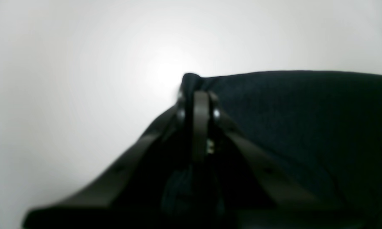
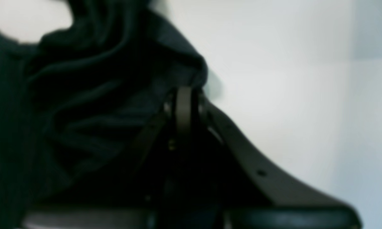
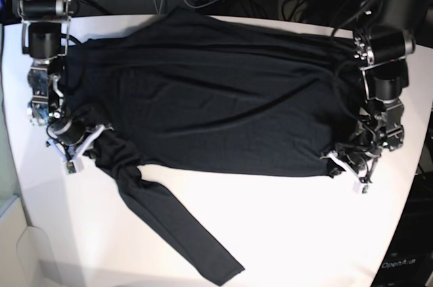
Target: Fold the T-shirt properly
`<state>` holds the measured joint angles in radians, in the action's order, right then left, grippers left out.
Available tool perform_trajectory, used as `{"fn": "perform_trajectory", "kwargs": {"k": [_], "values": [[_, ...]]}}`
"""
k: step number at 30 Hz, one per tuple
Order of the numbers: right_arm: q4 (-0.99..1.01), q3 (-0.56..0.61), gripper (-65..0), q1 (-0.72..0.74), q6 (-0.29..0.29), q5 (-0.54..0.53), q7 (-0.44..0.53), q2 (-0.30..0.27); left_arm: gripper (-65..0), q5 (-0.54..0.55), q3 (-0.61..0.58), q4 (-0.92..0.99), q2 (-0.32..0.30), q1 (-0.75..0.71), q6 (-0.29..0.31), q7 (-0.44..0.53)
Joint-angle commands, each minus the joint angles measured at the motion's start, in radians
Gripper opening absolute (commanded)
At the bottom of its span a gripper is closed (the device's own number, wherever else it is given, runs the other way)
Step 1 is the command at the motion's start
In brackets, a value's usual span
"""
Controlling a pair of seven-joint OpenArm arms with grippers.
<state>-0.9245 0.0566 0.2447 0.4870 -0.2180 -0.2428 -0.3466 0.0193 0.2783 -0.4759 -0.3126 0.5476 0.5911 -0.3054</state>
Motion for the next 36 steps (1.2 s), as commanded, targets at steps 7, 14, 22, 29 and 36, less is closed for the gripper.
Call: {"fn": "perform_trajectory", "kwargs": {"k": [7,14,22,29,36], "values": [[-0.152,-0.004,-64.3,-0.034,0.006,0.004,-0.016,-0.033,-64.0,-0.026,-0.001,-0.019,-0.013,0.009,-0.013,-0.044],[-0.207,-0.008,-64.3,-0.032,0.006,0.004,-0.016,-0.067,-64.0,-0.020,0.000,-0.220,-0.024,-0.076,-0.013,-0.087],[-0.361,-0.011,-64.3,-0.071,0.006,0.002,-0.069,-0.072,-64.0,-0.020,0.002,-0.449,-0.016,-0.140,-0.013,-0.182],[-0.503,-0.011,-64.3,-0.160,0.002,0.002,-0.071,-0.072,-64.0,-0.020,0.063,-0.533,-0.007,-0.153,-0.013,-0.217],[-0.615,-0.114,-64.3,-0.253,0.005,0.002,-0.071,-0.064,-64.0,-0.020,0.108,-0.564,0.000,-0.162,-0.006,-0.263]]}}
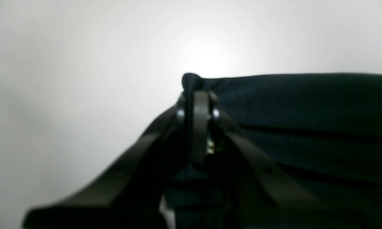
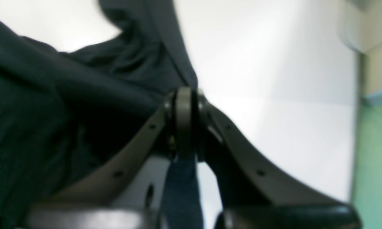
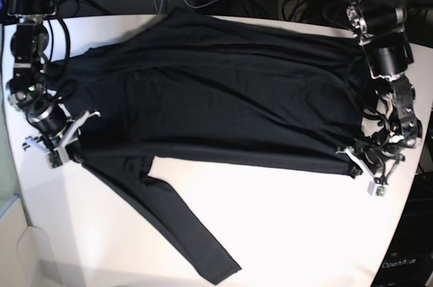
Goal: Fold the T-shirt properly
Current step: 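Lift the held side edges and fold them toward the collar with both grippers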
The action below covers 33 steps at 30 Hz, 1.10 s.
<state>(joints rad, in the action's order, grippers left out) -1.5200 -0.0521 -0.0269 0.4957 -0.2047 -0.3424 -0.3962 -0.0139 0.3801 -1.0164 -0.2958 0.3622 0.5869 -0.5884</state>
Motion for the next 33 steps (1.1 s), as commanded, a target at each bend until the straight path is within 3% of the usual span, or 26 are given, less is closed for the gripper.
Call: {"fn": "perform_trajectory", "kwargs": {"k": [1,11,17,21,26,29,33], "values": [[-0.029,-0.018,-64.3,0.008,-0.002,-0.011,0.029,-0.014,-64.0,0.013,0.006,-0.031,-0.016,0.013,-0.002,0.020],[-0.110,-0.059,-64.3,-0.077,-0.002,-0.011,0.030,-0.016,-64.0,0.009,0.001,-0.226,0.011,-0.085,-0.003,0.018],[-0.098,-0.055,-62.5,-0.066,-0.002,-0.009,-0.013,-0.014,-64.0,0.009,0.004,-0.232,0.013,-0.098,-0.005,0.018],[-0.060,-0.053,-54.3,0.014,0.007,-0.011,-0.142,-0.007,-64.0,0.007,0.004,-0.229,0.013,-0.099,-0.005,0.018],[0.054,-0.055,-41.8,0.130,0.110,-0.011,-0.248,0.016,-64.0,0.013,0.003,-0.229,0.013,-0.107,-0.005,0.018],[0.124,-0.058,-32.8,0.178,0.143,-0.011,-0.272,0.047,-64.0,0.013,0.001,-0.229,0.013,-0.107,-0.005,0.018],[0.198,-0.056,-25.0,0.204,0.145,-0.011,-0.268,0.059,-64.0,0.013,0.004,-0.229,0.014,-0.107,-0.006,0.018]]}}
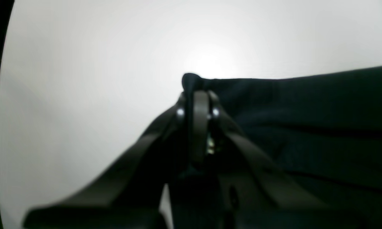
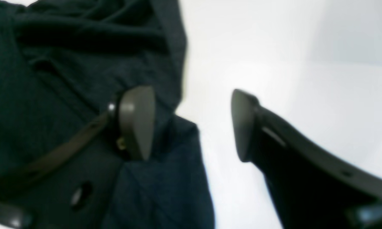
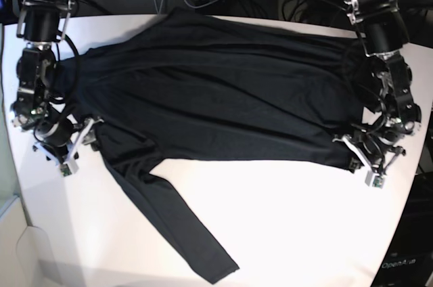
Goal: Fold the T-shirt properly
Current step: 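Lift the held side edges and fold them toward the collar with both grippers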
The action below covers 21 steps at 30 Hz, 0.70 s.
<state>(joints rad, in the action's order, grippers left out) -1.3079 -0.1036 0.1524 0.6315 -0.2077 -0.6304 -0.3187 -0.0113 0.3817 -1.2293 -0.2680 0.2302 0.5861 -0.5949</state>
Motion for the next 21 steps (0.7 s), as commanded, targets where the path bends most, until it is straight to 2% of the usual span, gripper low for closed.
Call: {"fn": "perform_trajectory", "kwargs": {"k": [1,6,8,17,19,21], "values": [[0.003,-0.003,-23.4,0.034,0.009,-0.008,0.022,-0.012,-64.0,0.010,0.003,-0.016,-0.014,0.025,-0.005,0.025],[0.156,-0.002,-20.7,0.121,0.018,-0.008,0.025,0.008,-64.0,0.010,0.003,-0.016,-0.014,0.025,-0.005,0.025],[0.227,-0.002,-20.9,0.160,0.050,-0.008,0.047,0.008,-64.0,0.010,0.003,-0.016,-0.014,0.025,-0.005,0.025],[0.425,-0.002,-21.8,0.221,0.054,-0.008,0.160,0.008,-64.0,0.010,0.003,-0.016,-0.014,0.022,-0.005,0.026],[0.428,-0.002,-25.4,0.220,0.054,-0.006,0.175,0.022,-64.0,0.010,0.003,-0.016,-0.014,0.024,-0.005,0.026],[0.428,0.000,-35.3,0.210,0.054,-0.006,0.175,0.033,-64.0,0.010,0.003,-0.016,-0.014,0.025,-0.005,0.026]]}}
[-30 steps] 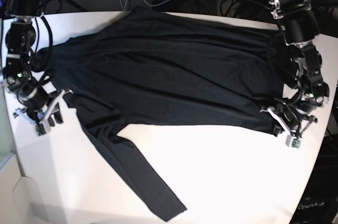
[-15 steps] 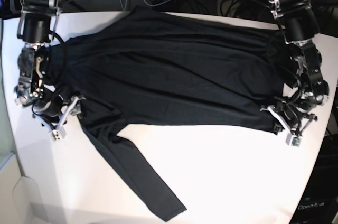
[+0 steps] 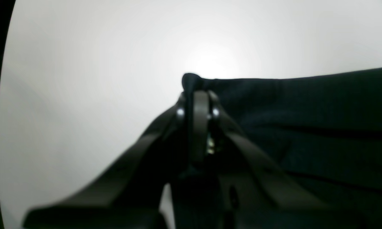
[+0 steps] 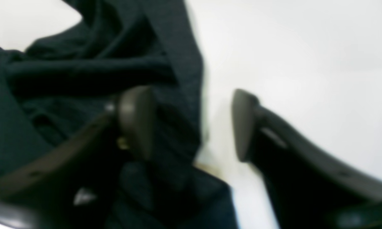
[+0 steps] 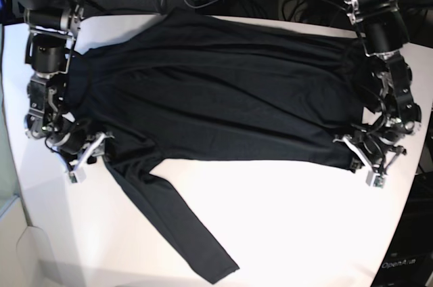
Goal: Fold the T-shirt properly
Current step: 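Lift the held side edges and fold them toward the collar with both grippers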
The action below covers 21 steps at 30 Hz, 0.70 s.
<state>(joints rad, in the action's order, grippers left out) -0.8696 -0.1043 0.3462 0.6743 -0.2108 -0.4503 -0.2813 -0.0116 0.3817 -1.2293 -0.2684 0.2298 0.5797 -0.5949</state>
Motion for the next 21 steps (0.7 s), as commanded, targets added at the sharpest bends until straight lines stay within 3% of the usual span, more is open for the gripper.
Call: {"fn": "perform_trajectory", "kwargs": {"k": [1,3,5,9,13,21], "values": [[-0.010,0.001,-41.5,0.017,0.011,-0.003,-0.005,-0.003,-64.0,0.011,0.003,-0.016,-0.013,0.027,0.001,0.026],[-0.010,0.001,-56.3,0.014,0.009,-0.003,-0.005,0.000,-64.0,0.011,0.001,-0.016,-0.013,0.027,0.001,0.026],[-0.010,0.001,-65.0,0.012,0.009,-0.003,-0.011,0.011,-64.0,0.011,0.001,-0.016,-0.013,0.027,0.001,0.026],[-0.023,0.001,-64.0,-0.006,0.009,-0.003,-0.002,0.017,-64.0,0.011,0.001,-0.019,-0.013,0.027,0.001,0.026],[-0.175,0.001,-64.0,-0.068,0.009,-0.003,0.038,0.012,-64.0,0.011,0.004,-0.027,-0.013,0.027,0.000,0.026],[-0.417,-0.004,-64.0,-0.140,0.009,-0.003,-0.006,-0.008,-64.0,0.011,0.004,-0.028,-0.013,0.027,0.000,0.026]]}}
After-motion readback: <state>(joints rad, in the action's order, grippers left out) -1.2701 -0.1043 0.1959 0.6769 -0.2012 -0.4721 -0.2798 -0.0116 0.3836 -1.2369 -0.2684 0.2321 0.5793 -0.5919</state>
